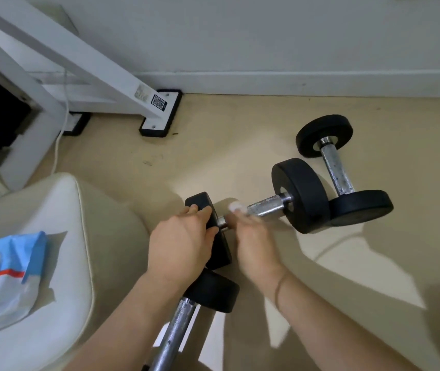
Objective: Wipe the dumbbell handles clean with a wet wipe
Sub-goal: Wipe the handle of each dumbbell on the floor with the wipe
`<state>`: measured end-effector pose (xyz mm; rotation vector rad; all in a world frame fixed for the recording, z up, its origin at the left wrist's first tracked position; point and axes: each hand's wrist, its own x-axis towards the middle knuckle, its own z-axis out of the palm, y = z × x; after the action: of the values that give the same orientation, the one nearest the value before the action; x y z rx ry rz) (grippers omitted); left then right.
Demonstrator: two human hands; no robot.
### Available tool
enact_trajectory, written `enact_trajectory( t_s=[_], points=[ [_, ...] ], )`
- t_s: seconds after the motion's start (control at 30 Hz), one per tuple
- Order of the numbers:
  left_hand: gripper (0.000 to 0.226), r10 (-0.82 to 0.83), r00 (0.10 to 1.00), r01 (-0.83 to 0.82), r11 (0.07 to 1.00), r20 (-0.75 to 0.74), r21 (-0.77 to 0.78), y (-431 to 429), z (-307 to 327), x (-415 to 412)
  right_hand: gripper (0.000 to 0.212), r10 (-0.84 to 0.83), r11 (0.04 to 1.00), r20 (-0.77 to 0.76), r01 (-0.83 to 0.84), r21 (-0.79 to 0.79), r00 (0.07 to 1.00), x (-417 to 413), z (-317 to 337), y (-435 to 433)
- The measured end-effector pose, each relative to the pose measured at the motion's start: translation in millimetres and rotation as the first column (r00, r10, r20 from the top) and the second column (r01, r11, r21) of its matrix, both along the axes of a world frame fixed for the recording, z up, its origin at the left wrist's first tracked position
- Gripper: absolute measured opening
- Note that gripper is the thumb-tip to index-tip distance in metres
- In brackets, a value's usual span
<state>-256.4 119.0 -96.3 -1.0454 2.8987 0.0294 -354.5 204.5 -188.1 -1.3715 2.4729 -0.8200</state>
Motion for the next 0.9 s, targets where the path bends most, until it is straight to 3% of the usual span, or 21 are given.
enact_trajectory(
  t_s=[0.07, 0.23, 0.33, 0.4, 0.43, 0.53, 0.57, 0.67, 0.7, 0.83, 0.9],
  points=[
    [0.019, -0.002, 1.0, 0.001, 1.0, -0.02, -0.008, 0, -6, 0, 0.047, 0.128, 0.991, -0.055, -0.13, -0.038, 0.99, 2, -1, -3],
    [0.018, 0.044, 0.982, -0.058, 0.996, -0.183, -0.072, -7, -29, -10, 0.028, -0.143, 0.99, -0.177, 0.143, -0.012, 0.974, -54, -15, 1],
    [0.03, 0.08, 0.975, -0.103, 0.99, -0.208, -0.101, -18, -45, -29, 0.02, 0.1, 0.991, -0.236, -0.118, -0.066, 0.967, -23, -9, -15],
    [0.036, 0.154, 0.961, -0.159, 0.987, -0.23, -0.003, -22, -53, -37, 0.019, 0.205, 0.972, -0.296, -0.229, -0.046, 0.933, -37, -3, -20],
    [0.038, 0.192, 0.949, -0.18, 0.981, -0.251, 0.07, -23, -55, -39, 0.01, 0.179, 0.979, -0.328, -0.202, -0.037, 0.928, -53, -3, -22],
    [0.041, 0.222, 0.937, -0.179, 0.968, -0.27, 0.174, -30, -58, -41, 0.024, -0.049, 0.995, -0.263, 0.025, -0.095, 0.964, -71, -8, -22],
    [0.041, 0.214, 0.937, -0.169, 0.969, -0.277, 0.178, -35, -58, -42, 0.024, -0.032, 0.996, -0.258, 0.009, -0.089, 0.966, -60, -9, -25],
    [0.039, 0.252, 0.926, -0.179, 0.949, -0.28, 0.261, -50, -54, -51, 0.018, 0.261, 0.954, -0.396, -0.297, -0.032, 0.88, -21, -14, -35],
    [0.038, 0.274, 0.925, -0.193, 0.936, -0.262, 0.295, -54, -53, -53, 0.021, 0.275, 0.946, -0.411, -0.321, -0.045, 0.869, -30, -15, -35],
    [0.032, 0.266, 0.937, -0.183, 0.925, -0.225, 0.332, -73, -55, -59, 0.04, -0.094, 0.991, -0.275, 0.064, -0.114, 0.957, -76, -23, -33],
    [0.032, 0.265, 0.939, -0.179, 0.921, -0.218, 0.347, -79, -55, -62, 0.036, -0.029, 0.996, -0.278, 0.005, -0.087, 0.96, -56, -20, -42]
  ],
)
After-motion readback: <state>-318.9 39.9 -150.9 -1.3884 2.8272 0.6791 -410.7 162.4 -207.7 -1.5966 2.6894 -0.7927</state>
